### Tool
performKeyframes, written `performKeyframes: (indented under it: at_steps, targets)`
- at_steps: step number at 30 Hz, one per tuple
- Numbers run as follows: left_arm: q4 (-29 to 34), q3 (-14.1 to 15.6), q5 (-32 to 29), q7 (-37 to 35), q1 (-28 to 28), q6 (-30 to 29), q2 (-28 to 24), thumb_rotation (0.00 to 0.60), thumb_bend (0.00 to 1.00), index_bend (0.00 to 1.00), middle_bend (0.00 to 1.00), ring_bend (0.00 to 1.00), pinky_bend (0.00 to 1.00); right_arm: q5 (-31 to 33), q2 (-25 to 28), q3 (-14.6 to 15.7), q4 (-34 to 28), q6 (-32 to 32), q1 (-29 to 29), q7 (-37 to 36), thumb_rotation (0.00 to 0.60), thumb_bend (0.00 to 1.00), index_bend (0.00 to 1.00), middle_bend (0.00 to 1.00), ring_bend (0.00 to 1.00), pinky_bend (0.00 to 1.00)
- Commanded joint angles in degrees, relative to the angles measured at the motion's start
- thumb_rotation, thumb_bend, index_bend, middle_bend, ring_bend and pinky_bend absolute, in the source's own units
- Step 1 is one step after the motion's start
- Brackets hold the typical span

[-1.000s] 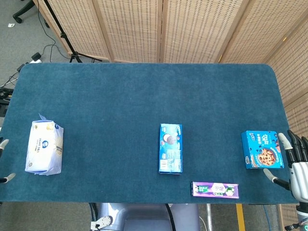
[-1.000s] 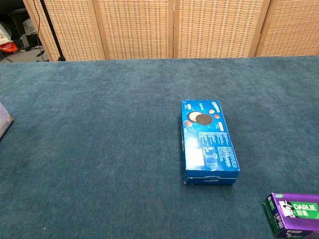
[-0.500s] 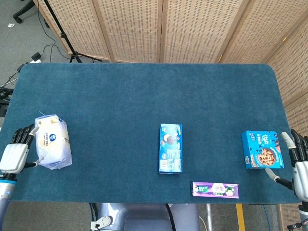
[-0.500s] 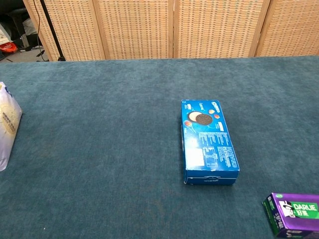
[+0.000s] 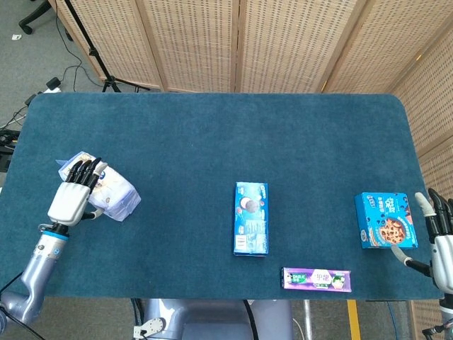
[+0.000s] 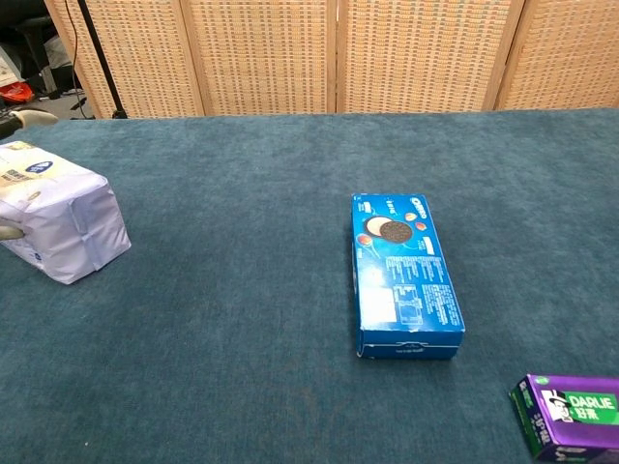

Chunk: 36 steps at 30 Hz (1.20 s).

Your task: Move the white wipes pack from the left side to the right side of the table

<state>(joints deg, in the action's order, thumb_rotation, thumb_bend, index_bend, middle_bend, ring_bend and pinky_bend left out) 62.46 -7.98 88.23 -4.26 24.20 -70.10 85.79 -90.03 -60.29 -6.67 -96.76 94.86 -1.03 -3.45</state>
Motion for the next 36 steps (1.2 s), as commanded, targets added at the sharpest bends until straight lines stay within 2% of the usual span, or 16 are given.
performKeyframes:
  at_steps: [1, 11, 15, 17, 20, 23, 25, 28, 33, 35, 36]
  targets:
    - [0.5, -0.8, -0.7, 1.9, 1.9, 1.8, 0.8, 0.6, 0.0, 0.0, 0.0, 0.0, 0.0, 0.2, 0.0, -0.1, 0.1, -0.1, -0.1, 0.0, 0.6, 0.0, 0.0, 0.0, 0.0, 0.0]
    - [-0.4, -5.2, -5.3, 6.9, 9.5, 8.4, 4.0, 0.6, 0.0, 0.0, 0.0, 0.0, 0.0, 2.2, -0.1, -0.8, 0.6, -1.5, -0.6, -0.4, 0.6, 0.0, 0.0, 0.0, 0.0, 0.0]
    - [0.1, -6.1, -7.0, 6.0, 10.6, 9.1, 4.4, 0.6, 0.0, 0.0, 0.0, 0.0, 0.0, 2.6, -0.1, -0.9, 0.7, -1.7, -0.7, -0.5, 0.6, 0.0, 0.0, 0.0, 0.0, 0.0]
    - [1.5, -5.8, -7.4, 4.8, 10.1, 9.0, 3.5, 0.6, 0.0, 0.0, 0.0, 0.0, 0.0, 2.9, 0.0, -1.0, 0.7, -1.7, -0.6, -0.6, 0.6, 0.0, 0.0, 0.0, 0.0, 0.0]
    - [6.1, -4.5, -7.8, 2.0, 7.5, 7.6, -0.6, 0.6, 0.0, 0.0, 0.0, 0.0, 0.0, 2.9, 0.1, -1.0, 0.8, -1.6, -0.5, -1.1, 0.6, 0.0, 0.0, 0.0, 0.0, 0.0]
    - [10.9, -3.9, -8.7, -5.3, 4.0, 5.5, -5.2, 0.6, 0.03, 0.0, 0.0, 0.0, 0.0, 2.5, 0.3, -0.8, 0.8, -1.3, -0.3, -1.4, 0.6, 0.0, 0.0, 0.0, 0.0, 0.0]
    - [12.3, -3.7, -9.0, -8.8, 2.8, 5.1, -6.8, 0.6, 0.12, 0.0, 0.0, 0.0, 0.0, 2.3, 0.3, -0.7, 0.7, -1.2, -0.3, -1.4, 0.6, 0.0, 0.0, 0.0, 0.0, 0.0]
    - [14.4, -4.0, -10.8, -15.8, 0.3, 4.1, -9.3, 0.6, 0.35, 0.0, 0.0, 0.0, 0.0, 1.7, 0.2, -0.5, 0.6, -1.1, -0.3, -1.2, 0.6, 0.0, 0.0, 0.0, 0.0, 0.0]
    - [17.4, -4.6, -15.1, -27.1, -3.2, 5.2, -12.9, 0.6, 0.93, 0.0, 0.0, 0.0, 0.0, 0.8, 0.2, 0.0, 0.3, -1.2, -0.3, -0.9, 0.6, 0.0, 0.0, 0.0, 0.0, 0.0]
    - [18.4, -5.1, -17.8, -31.3, -4.7, 6.2, -14.0, 0.6, 1.0, 0.0, 0.0, 0.0, 0.0, 0.6, 0.2, 0.1, 0.2, -1.1, -0.3, -1.0, 0.6, 0.0, 0.0, 0.0, 0.0, 0.0]
    - [18.7, -5.3, -18.9, -32.3, -5.0, 6.9, -14.4, 0.6, 1.0, 0.0, 0.0, 0.0, 0.0, 0.6, 0.2, 0.0, 0.3, -1.1, -0.3, -1.0, 0.6, 0.0, 0.0, 0.0, 0.0, 0.0]
